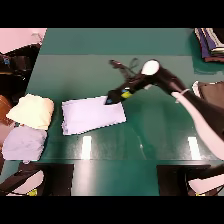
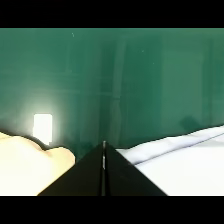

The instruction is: Fold the shirts.

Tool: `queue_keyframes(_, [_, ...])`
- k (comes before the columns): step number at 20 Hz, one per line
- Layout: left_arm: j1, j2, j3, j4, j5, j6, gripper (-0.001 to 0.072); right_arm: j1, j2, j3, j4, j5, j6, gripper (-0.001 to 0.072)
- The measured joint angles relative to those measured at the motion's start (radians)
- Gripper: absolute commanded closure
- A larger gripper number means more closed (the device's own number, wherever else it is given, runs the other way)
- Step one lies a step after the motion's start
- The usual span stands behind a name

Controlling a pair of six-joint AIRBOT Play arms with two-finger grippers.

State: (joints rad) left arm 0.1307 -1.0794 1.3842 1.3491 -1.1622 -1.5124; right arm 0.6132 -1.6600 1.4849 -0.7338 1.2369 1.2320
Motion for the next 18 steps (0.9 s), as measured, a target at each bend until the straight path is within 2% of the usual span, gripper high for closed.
queue_keyframes(5, [0.000, -0.002, -0.008, -0.037, -0.003, 0.002, 0.0682, -0.171, 0.030, -0.232, 0.017, -0.071, 0.020, 0.0063])
queue_keyframes(10, [0.000, -0.003, -0.011, -0.060, -0.004, 0.002, 0.0682, -0.150, -0.106, -0.216, 0.135, -0.081, 0.014, 0.0142])
queue_keyframes(11, [0.000, -0.003, -0.012, -0.065, -0.004, 0.002, 0.0683, -0.129, -0.137, -0.192, 0.158, -0.074, 0.012, 0.0240])
queue_keyframes(12, [0.000, -0.003, -0.012, -0.068, -0.004, 0.002, 0.0683, -0.104, -0.169, -0.161, 0.171, -0.069, 0.010, 0.0286])
queue_keyframes(13, [0.000, -0.003, -0.012, -0.074, -0.004, 0.002, 0.0683, -0.080, -0.196, -0.130, 0.182, -0.067, 0.006, 0.0397])
queue_keyframes(14, [0.000, -0.003, -0.012, -0.079, -0.004, 0.002, 0.0683, -0.055, -0.220, -0.096, 0.184, -0.068, 0.000, 0.0600])
queue_keyframes(15, [0.000, -0.003, -0.012, -0.088, -0.004, 0.002, 0.0683, -0.033, -0.240, -0.069, 0.185, -0.069, -0.006, 0.0695])
queue_keyframes(18, [0.000, -0.003, -0.012, -0.120, -0.002, 0.002, 0.0684, 0.006, -0.260, 0.000, 0.209, -0.063, -0.028, 0.0694])
